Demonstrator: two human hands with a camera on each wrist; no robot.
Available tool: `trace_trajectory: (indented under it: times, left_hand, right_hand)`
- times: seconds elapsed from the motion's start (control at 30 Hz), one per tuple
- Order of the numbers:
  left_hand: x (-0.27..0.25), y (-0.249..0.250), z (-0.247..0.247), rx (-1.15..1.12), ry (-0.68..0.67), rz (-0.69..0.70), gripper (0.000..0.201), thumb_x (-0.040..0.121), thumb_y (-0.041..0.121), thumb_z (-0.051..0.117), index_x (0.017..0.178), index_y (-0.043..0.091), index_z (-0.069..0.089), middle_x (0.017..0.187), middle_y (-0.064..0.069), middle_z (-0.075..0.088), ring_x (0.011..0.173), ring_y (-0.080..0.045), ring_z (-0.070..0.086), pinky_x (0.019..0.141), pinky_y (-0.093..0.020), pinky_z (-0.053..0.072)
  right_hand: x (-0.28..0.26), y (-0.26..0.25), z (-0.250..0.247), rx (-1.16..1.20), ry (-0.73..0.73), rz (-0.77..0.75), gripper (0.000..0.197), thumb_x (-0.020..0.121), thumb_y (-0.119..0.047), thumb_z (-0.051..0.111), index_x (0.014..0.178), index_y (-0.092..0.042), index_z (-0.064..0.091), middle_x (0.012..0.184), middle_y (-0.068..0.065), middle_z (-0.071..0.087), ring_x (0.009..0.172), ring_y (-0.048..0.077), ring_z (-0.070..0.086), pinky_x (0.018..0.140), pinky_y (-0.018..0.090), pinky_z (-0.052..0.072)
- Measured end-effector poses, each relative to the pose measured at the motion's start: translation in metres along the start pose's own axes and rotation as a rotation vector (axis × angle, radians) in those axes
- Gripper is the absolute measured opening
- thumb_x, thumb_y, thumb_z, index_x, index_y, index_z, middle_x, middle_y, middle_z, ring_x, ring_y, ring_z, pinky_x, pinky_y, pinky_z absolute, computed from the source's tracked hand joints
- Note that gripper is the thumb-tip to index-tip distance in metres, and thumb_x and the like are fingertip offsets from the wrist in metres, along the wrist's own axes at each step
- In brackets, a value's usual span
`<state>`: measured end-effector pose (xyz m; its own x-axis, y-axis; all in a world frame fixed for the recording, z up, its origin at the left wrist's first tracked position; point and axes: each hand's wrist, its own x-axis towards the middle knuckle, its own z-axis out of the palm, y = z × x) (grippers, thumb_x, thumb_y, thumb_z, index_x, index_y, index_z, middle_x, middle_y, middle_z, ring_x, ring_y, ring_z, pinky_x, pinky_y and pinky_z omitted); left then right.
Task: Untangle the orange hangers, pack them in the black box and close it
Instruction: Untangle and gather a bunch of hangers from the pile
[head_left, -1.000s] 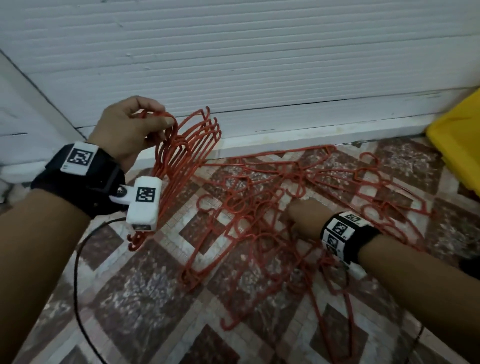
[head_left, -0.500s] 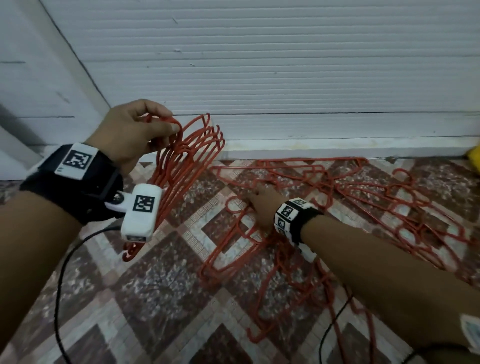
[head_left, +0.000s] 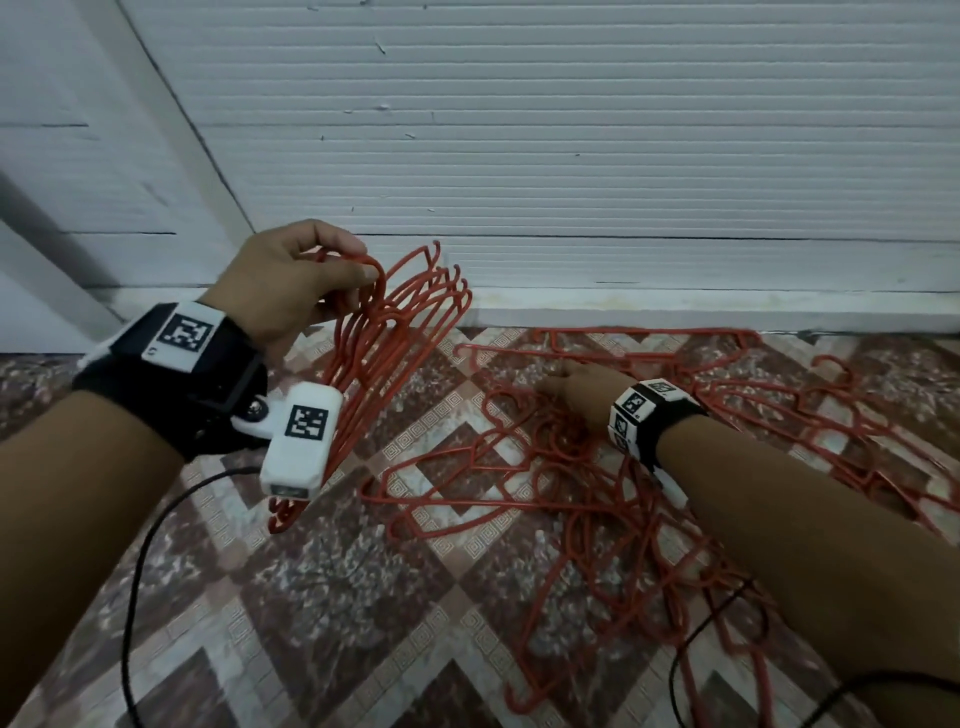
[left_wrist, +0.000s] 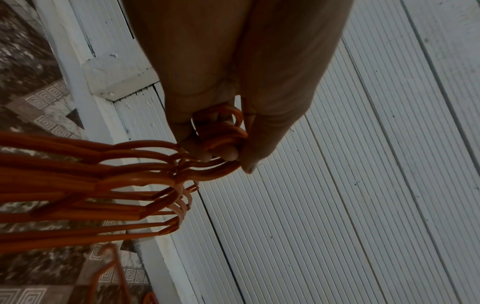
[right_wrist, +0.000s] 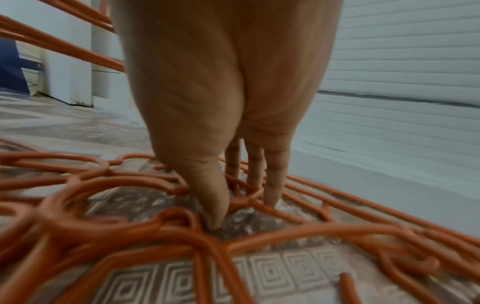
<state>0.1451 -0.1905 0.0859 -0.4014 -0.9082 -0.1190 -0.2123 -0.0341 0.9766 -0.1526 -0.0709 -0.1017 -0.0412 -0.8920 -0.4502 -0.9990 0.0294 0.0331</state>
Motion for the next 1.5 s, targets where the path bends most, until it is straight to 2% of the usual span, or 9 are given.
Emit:
trace_trajectory:
  times: [0.13,0.3,0.47,0.6,0.8,0.93,1.2,1.37,1.5]
  left_hand:
    - [0.004,0.001,0.012,-0.080,0.007,-0.034,0.016,0.083,-0.002,0.071,0.083,0.014,0.065,0.073,-0.005,0.064,0.057,-0.015,0.055,0.070,-0.030,0.054]
    - [0.008,0.009,0.038,-0.233,-0.034,-0.085,0.017,0.085,-0.001,0.069,0.084,0.015,0.062,0.066,-0.002,0.061,0.055,-0.012,0.054,0.065,-0.029,0.053]
    - [0.010,0.016,0.072,-0.276,-0.129,-0.137,0.023,0.086,-0.005,0.062,0.082,0.017,0.059,0.070,-0.003,0.063,0.055,-0.013,0.055,0.063,-0.029,0.055]
    - [0.007,0.024,0.103,-0.291,-0.236,-0.105,0.021,0.087,-0.003,0.062,0.086,0.018,0.059,0.070,-0.002,0.063,0.060,-0.014,0.059,0.067,-0.031,0.057]
    - [-0.010,0.031,0.153,-0.322,-0.396,-0.064,0.017,0.088,0.002,0.065,0.089,0.019,0.062,0.077,-0.005,0.065,0.068,-0.017,0.062,0.076,-0.034,0.055]
    - [-0.026,0.037,0.185,-0.318,-0.517,-0.076,0.008,0.091,0.025,0.065,0.089,0.020,0.059,0.085,-0.006,0.064,0.071,-0.016,0.061,0.079,-0.035,0.053]
    - [-0.030,0.031,0.200,-0.230,-0.400,-0.075,0.025,0.085,-0.001,0.068,0.102,0.015,0.059,0.073,-0.008,0.065,0.064,-0.020,0.059,0.071,-0.038,0.049]
    - [-0.024,0.039,0.185,-0.155,-0.396,-0.044,0.021,0.086,-0.005,0.064,0.097,0.013,0.063,0.068,-0.005,0.060,0.054,-0.014,0.051,0.056,-0.028,0.049]
    - [-0.006,0.046,0.144,-0.138,-0.300,-0.048,0.026,0.084,-0.009,0.062,0.089,0.016,0.062,0.061,-0.001,0.060,0.049,-0.012,0.049,0.054,-0.025,0.046]
  right_hand:
    - [-0.012,0.018,-0.027,0.097,0.136,0.086,0.070,0.091,-0.003,0.058,0.152,-0.032,0.038,0.136,0.015,0.050,0.107,0.038,0.062,0.075,0.041,0.053]
    - [-0.049,0.035,-0.056,0.474,0.553,0.183,0.071,0.077,-0.044,0.082,0.136,-0.033,0.044,0.120,0.008,0.052,0.093,0.023,0.056,0.078,0.033,0.047]
    - [-0.087,0.033,-0.066,0.798,1.019,0.255,0.067,0.073,-0.035,0.088,0.123,-0.022,0.046,0.115,0.002,0.052,0.095,0.019,0.059,0.084,0.040,0.057]
    - [-0.127,0.046,-0.085,0.919,1.263,0.367,0.071,0.075,-0.043,0.085,0.131,-0.021,0.048,0.117,0.002,0.055,0.093,0.014,0.064,0.083,0.032,0.059]
    - [-0.171,0.039,-0.099,0.984,0.734,0.471,0.082,0.073,-0.067,0.076,0.141,-0.029,0.049,0.102,-0.008,0.066,0.088,0.007,0.065,0.068,0.023,0.048]
    - [-0.175,0.021,-0.083,1.133,0.588,0.372,0.040,0.073,-0.063,0.078,0.099,-0.042,0.057,0.087,-0.007,0.075,0.070,0.009,0.074,0.075,0.038,0.062]
    - [-0.180,0.009,-0.073,1.181,0.478,0.311,0.043,0.077,-0.056,0.079,0.109,-0.030,0.066,0.091,-0.008,0.076,0.065,0.005,0.074,0.060,0.021,0.059]
    - [-0.183,0.009,-0.071,1.034,0.477,0.309,0.060,0.081,-0.068,0.068,0.127,-0.031,0.062,0.087,-0.011,0.074,0.073,0.008,0.073,0.076,0.034,0.061]
    - [-0.178,0.033,-0.060,0.878,0.668,0.401,0.018,0.093,-0.043,0.063,0.097,-0.027,0.071,0.089,-0.008,0.072,0.079,0.009,0.068,0.071,0.029,0.055]
